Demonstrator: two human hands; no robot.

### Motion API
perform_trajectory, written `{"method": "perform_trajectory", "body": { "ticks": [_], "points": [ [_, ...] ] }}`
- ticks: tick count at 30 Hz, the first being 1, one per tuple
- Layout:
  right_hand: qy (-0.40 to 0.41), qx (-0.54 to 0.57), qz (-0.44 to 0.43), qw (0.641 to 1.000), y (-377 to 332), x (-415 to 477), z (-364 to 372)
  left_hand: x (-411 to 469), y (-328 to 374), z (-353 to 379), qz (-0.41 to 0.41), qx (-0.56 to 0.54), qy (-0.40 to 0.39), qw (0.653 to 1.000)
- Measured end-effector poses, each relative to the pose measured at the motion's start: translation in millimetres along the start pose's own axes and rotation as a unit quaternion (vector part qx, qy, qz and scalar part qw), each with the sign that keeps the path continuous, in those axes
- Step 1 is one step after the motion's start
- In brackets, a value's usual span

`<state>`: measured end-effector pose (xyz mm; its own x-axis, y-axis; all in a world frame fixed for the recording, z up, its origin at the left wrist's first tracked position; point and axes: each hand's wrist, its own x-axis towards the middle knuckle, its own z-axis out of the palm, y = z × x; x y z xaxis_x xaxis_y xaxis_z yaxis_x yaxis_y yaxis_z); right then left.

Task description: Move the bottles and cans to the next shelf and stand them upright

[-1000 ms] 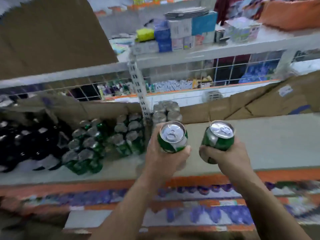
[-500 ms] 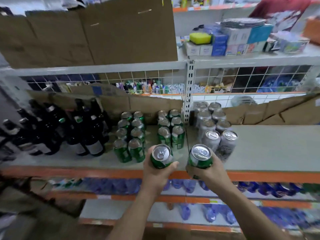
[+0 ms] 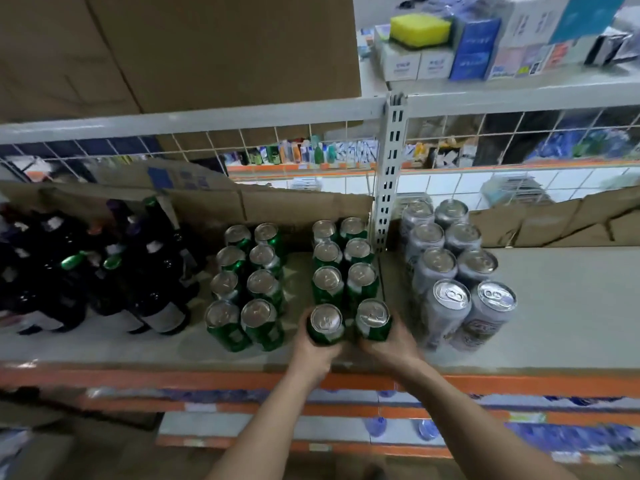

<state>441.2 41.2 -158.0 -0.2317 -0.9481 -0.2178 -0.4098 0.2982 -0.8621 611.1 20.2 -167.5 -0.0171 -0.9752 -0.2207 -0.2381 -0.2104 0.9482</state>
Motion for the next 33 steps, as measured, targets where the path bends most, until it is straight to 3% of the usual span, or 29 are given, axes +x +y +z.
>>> {"method": "perform_trajectory", "body": {
  "ticks": [4, 7, 10, 13, 26, 30, 33],
  "points": [
    [-0.055, -0.053, 0.022, 0.997, 31.5, 0.1, 7.2, 0.1, -30.5, 1.9, -0.015, 0.062, -0.015, 0.998],
    [-0.036, -0.082, 0.014, 0.996, 44.9, 4.5, 5.7, -1.0, -24.4, 2.0, -0.005, 0.158, -0.018, 0.987],
    [-0.033, -0.105, -0.005, 0.994, 41.2, 12.8, 6.1, 12.8, -20.6, 2.0, -0.043, 0.206, -0.03, 0.977],
    [-0.031, -0.156, -0.027, 0.987, 48.5, 20.2, 10.3, 18.3, -18.0, -0.1, -0.03, 0.239, -0.036, 0.97],
    [-0.034, -0.226, 0.006, 0.973, 39.4, 21.8, 10.8, 16.1, -12.3, -0.8, -0.03, 0.248, -0.015, 0.968],
    [-0.045, -0.168, 0.052, 0.983, 11.3, 2.9, 3.0, -0.6, 3.3, -4.8, -0.06, 0.272, -0.044, 0.959],
    [0.008, -0.12, 0.073, 0.99, 10.7, -33.8, 7.8, -31.6, 2.3, -20.4, -0.077, 0.264, -0.067, 0.959]
  ]
}}
